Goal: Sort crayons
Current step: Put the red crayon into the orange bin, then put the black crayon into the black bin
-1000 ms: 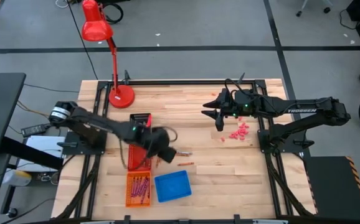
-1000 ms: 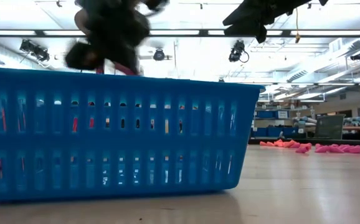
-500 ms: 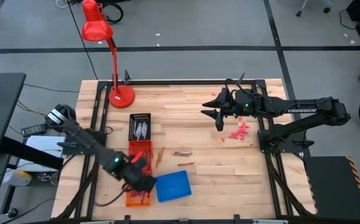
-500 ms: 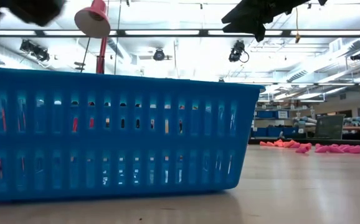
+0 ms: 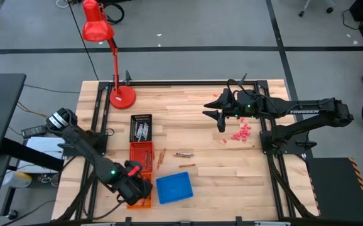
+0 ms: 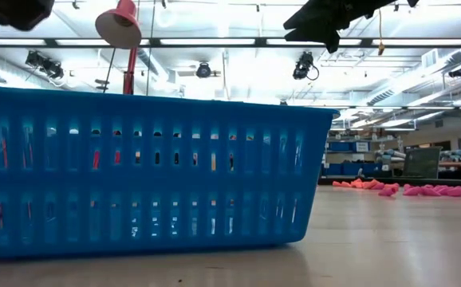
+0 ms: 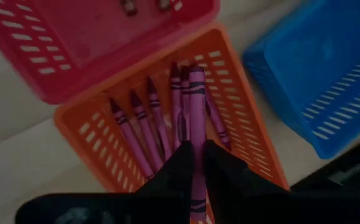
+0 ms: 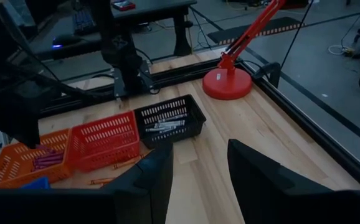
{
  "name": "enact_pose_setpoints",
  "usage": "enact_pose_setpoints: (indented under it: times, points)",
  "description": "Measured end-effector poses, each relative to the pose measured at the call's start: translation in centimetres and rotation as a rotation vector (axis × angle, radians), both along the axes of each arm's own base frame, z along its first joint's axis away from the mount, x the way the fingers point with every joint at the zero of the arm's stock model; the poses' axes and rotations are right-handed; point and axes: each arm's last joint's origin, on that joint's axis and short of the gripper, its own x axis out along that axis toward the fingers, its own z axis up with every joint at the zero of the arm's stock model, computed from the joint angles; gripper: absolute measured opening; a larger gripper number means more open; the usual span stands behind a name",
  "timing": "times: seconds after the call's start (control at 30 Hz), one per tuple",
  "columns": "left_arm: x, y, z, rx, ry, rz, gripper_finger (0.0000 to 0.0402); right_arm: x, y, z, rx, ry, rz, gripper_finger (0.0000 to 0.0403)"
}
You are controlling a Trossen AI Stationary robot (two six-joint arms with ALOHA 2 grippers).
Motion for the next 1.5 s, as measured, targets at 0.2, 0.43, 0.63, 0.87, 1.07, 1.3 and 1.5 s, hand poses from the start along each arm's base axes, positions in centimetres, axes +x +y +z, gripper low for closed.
enact_pose_setpoints:
  times: [0.2,0.43,0.63,0.87,1.07,1.3,1.5]
  points:
    - [0.8,-1.0,-2.1,0.021,0.021,-0.005,0.0039,0.0,0.0,-0.1,0.001,0.006,0.000,0.0156]
    - [1.1,-1.4,-3.5,0.034,0.045,0.021,0.0057,0.0,0.1,-0.1,0.008,0.005,0.027,0.0156]
    - [1.2,-1.2,-2.8,0.006,0.035,0.025,0.0134,0.0,0.2,-0.1,0.016,0.005,0.054,0.0156]
    - [1.1,0.4,0.9,-0.109,-0.059,0.052,0.0170,0.5,0.2,-0.6,0.018,0.028,0.079,0.0156]
    - [1.4,2.5,3.5,-0.135,-0.157,0.002,0.0171,2.1,0.1,-2.4,0.031,0.109,0.114,0.0156]
    - [2.7,5.1,4.1,0.097,-0.249,-0.246,0.0171,4.7,0.6,-6.1,0.146,0.242,0.259,0.0156]
    - [3.7,6.8,4.1,0.274,-0.267,-0.364,0.0171,6.2,1.8,-8.8,0.177,0.327,0.424,0.0156]
